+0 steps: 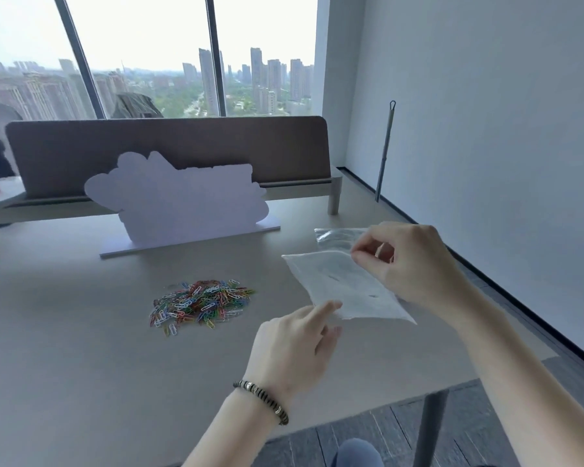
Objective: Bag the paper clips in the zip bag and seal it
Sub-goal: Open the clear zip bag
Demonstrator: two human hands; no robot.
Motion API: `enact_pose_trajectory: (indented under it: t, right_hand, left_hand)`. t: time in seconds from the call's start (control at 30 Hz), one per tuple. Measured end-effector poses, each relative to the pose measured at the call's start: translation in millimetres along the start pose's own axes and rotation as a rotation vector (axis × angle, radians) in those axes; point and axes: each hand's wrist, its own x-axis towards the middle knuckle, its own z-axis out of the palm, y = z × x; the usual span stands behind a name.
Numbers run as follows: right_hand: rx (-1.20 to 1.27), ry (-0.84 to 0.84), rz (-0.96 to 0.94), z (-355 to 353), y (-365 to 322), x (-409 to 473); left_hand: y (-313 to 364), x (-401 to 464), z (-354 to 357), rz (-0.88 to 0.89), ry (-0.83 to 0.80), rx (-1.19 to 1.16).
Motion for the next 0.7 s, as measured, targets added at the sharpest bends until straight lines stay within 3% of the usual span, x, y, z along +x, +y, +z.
enact_pose_trajectory:
  t: [0.17, 0.37, 0.53, 0.7]
  right_hand:
    - [0.037, -0.065, -0.04, -38, -63, -45]
    - [0.029, -0.048, -0.14, -57, -124, -103]
    - [-0.015, 0.079, -0.213, -71, -166, -144]
    - [0.001, 0.038, -0.245, -65, -192, -168]
  left_hand:
    - [31, -60, -49, 0.053, 0.19, 0.057]
    - [72, -145, -110, 0.051, 0.227, 0.169]
    - [105, -228, -150, 0.023, 0.308, 0.179]
    - [119, -275, -163, 0.018, 0.311, 0.215]
